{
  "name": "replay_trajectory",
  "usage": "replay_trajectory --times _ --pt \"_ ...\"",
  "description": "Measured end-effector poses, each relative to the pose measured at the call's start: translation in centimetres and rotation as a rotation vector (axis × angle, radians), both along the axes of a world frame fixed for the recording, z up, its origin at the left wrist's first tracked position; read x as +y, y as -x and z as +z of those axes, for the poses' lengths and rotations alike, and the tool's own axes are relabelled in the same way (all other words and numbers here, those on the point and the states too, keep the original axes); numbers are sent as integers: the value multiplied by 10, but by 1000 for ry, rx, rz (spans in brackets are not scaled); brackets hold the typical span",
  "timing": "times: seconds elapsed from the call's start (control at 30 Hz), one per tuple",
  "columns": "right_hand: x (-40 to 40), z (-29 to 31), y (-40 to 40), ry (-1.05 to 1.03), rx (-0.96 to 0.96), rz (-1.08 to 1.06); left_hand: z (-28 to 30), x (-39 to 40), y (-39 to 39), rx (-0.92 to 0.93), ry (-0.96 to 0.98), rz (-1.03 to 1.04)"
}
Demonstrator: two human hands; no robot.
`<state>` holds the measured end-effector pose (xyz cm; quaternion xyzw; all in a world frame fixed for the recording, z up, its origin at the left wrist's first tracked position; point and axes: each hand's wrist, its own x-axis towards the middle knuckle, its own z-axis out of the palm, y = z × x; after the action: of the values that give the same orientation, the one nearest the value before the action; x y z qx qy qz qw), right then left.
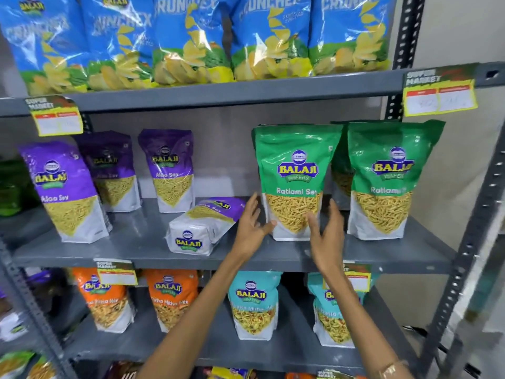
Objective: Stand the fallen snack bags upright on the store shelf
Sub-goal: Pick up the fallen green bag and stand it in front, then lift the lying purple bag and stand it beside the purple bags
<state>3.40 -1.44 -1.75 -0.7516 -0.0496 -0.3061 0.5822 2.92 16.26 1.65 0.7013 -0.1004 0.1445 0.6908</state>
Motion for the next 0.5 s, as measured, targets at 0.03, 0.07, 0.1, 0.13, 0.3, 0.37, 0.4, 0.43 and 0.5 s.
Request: replay_trajectory --times 0.03,0.07,0.1,0.13,0.3,0.37,0.4,0.43,0.5 --pt "8 -3 10 -7 -88 -61 -3 7 12 -38 -10 55" --pt "18 -4 22 -27 -166 -88 -6 17 23 -87 -45 113" --pt "30 -4 33 -25 -202 -90 -9 29 36 -150 -88 177" --pt "40 -3 41 -2 -195 -57 -8 41 48 -212 -123 263" --pt "116 3 20 145 191 276 7 131 58 -305 -160 828" --pt "149 14 0 266 353 342 13 176 41 -80 -234 866" --pt "164 22 -7 315 432 360 16 196 30 58 -251 823" --pt "176 29 -14 329 500 372 19 212 18 189 -250 752" --pt "194 39 -28 288 588 378 26 230 2 440 -200 506"
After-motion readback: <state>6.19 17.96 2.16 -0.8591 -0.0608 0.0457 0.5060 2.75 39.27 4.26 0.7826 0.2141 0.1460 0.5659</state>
